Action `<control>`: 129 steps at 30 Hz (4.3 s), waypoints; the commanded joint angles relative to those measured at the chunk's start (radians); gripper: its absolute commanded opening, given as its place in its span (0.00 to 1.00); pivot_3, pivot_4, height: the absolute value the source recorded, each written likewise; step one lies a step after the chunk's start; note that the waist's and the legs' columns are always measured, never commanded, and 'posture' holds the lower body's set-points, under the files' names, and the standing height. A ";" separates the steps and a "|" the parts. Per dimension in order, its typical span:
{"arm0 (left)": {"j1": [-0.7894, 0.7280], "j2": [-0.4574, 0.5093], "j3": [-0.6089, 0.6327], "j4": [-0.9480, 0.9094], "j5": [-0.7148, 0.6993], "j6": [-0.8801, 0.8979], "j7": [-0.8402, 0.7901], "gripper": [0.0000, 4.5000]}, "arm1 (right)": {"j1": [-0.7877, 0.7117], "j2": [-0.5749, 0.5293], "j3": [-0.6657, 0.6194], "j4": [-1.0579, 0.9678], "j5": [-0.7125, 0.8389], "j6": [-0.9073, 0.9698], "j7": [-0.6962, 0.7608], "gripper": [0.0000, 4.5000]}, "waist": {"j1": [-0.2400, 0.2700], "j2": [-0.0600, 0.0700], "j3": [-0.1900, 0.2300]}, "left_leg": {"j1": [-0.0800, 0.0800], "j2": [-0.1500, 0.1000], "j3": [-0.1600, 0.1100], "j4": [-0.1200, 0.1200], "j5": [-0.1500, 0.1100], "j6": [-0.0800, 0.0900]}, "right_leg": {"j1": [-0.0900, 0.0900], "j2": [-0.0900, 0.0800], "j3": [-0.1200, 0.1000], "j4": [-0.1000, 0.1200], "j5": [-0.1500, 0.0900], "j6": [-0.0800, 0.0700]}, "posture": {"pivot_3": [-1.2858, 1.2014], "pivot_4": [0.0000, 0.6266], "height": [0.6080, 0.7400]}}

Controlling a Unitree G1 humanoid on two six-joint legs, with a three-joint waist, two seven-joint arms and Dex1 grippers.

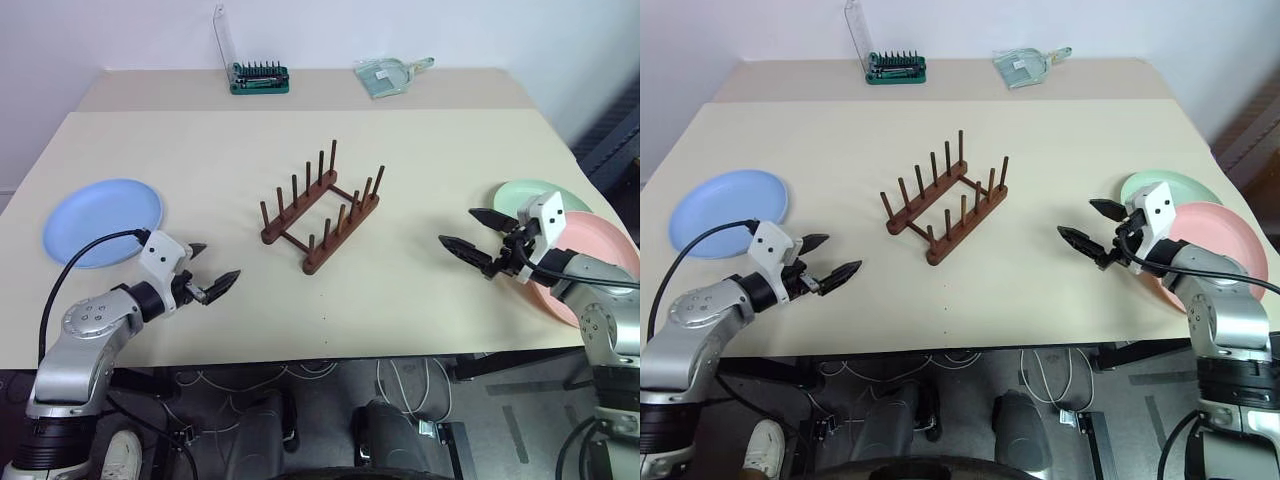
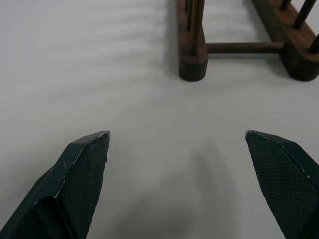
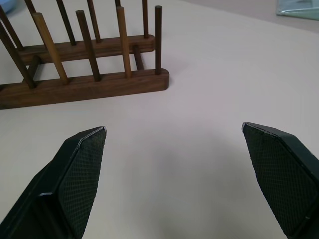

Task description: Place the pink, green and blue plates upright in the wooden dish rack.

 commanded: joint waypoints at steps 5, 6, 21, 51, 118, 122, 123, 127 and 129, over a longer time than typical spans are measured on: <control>0.038 -0.012 0.040 -0.056 -0.014 -0.025 0.018 1.00 | -0.064 -0.013 0.003 0.044 -0.010 -0.025 0.025 0.99 | 0.000 0.000 0.000 | 0.000 0.000 0.000 0.000 0.000 0.000 | 0.000 0.000 0.000 0.000 0.000 0.000 | 0.52 0.24 0.94; 0.045 -0.015 0.038 -0.060 -0.014 -0.027 0.018 1.00 | -0.070 -0.015 0.007 0.044 -0.010 -0.023 0.031 0.99 | 0.000 0.000 0.000 | 0.000 0.000 0.000 0.000 0.000 0.000 | 0.000 0.000 0.000 0.000 0.000 0.000 | 0.52 0.24 0.94; -0.063 -0.055 -0.265 -0.048 0.033 -0.032 -0.106 1.00 | 0.033 -0.003 -0.021 -0.106 0.004 0.014 0.006 0.99 | 0.009 0.001 0.000 | 0.000 0.000 0.000 0.000 0.000 0.000 | 0.000 -0.001 0.000 -0.001 0.000 0.000 | 0.52 0.24 0.94; -0.281 -0.326 -0.406 0.271 0.281 -0.022 0.152 0.17 | 0.202 0.148 0.054 -0.397 0.066 0.072 -0.187 1.00 | 0.002 0.009 -0.009 | 0.003 -0.001 -0.002 0.002 -0.002 0.003 | 0.005 0.000 0.000 -0.001 0.000 0.000 | 0.52 0.24 0.94; -0.470 -0.326 -0.404 0.556 0.322 -0.329 -0.054 0.30 | 0.026 0.172 0.266 -0.032 -0.400 -0.029 -0.416 0.02 | 0.002 0.007 -0.009 | 0.001 -0.001 -0.001 0.004 -0.001 0.002 | 0.004 0.001 -0.001 0.001 0.000 0.000 | 0.52 0.24 0.94; -0.486 -0.332 -0.405 0.586 0.326 -0.343 -0.036 0.30 | -0.031 0.195 0.268 0.040 -0.420 -0.058 -0.434 0.02 | 0.001 0.007 -0.009 | 0.002 -0.001 -0.001 0.004 -0.001 0.002 | 0.004 0.001 -0.001 0.001 0.000 0.000 | 0.52 0.24 0.94; -0.492 -0.335 -0.404 0.597 0.329 -0.348 -0.026 0.30 | -0.042 0.199 0.270 0.053 -0.424 -0.066 -0.435 0.02 | 0.001 0.007 -0.009 | 0.001 -0.001 -0.001 0.004 -0.001 0.002 | 0.004 0.001 -0.001 0.001 0.000 0.000 | 0.52 0.24 0.94; -0.507 -0.343 -0.402 0.627 0.336 -0.359 -0.004 0.30 | -0.065 0.209 0.275 0.083 -0.434 -0.087 -0.435 0.02 | 0.001 0.007 -0.009 | 0.001 -0.001 -0.001 0.004 0.000 0.002 | 0.004 0.001 -0.001 0.001 0.000 0.000 | 0.52 0.24 0.94; -0.513 -0.346 -0.401 0.640 0.337 -0.365 0.003 0.30 | -0.070 0.212 0.275 0.092 -0.437 -0.094 -0.434 0.02 | 0.001 0.007 -0.009 | 0.001 -0.001 -0.001 0.004 0.000 0.002 | 0.004 0.001 -0.001 0.001 0.000 0.000 | 0.52 0.24 0.94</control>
